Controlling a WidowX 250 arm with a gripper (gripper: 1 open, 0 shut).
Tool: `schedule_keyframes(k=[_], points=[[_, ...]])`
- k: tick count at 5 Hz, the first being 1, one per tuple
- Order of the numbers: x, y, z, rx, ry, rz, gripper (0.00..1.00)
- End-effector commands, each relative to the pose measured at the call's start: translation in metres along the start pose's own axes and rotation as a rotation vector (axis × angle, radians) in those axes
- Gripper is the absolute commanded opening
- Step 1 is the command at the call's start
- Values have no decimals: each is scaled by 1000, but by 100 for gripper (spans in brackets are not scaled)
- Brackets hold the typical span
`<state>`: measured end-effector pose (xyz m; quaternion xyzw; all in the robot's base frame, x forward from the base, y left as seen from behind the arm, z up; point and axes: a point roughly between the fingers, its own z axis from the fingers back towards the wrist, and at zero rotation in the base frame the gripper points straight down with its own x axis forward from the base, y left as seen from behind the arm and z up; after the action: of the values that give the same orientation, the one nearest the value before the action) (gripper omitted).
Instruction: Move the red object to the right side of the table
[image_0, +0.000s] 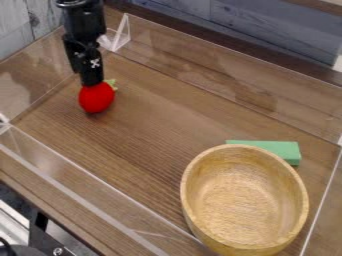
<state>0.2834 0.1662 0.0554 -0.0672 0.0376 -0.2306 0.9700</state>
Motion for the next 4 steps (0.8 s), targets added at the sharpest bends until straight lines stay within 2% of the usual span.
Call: schedule_keyframes(k=[1, 2, 3, 4], points=[[4, 7, 15, 46, -21, -48, 100], [18, 1, 7, 36, -11, -37, 100], [31, -5, 4, 32, -7, -20, 0], [46, -14, 16, 37, -21, 0, 0]])
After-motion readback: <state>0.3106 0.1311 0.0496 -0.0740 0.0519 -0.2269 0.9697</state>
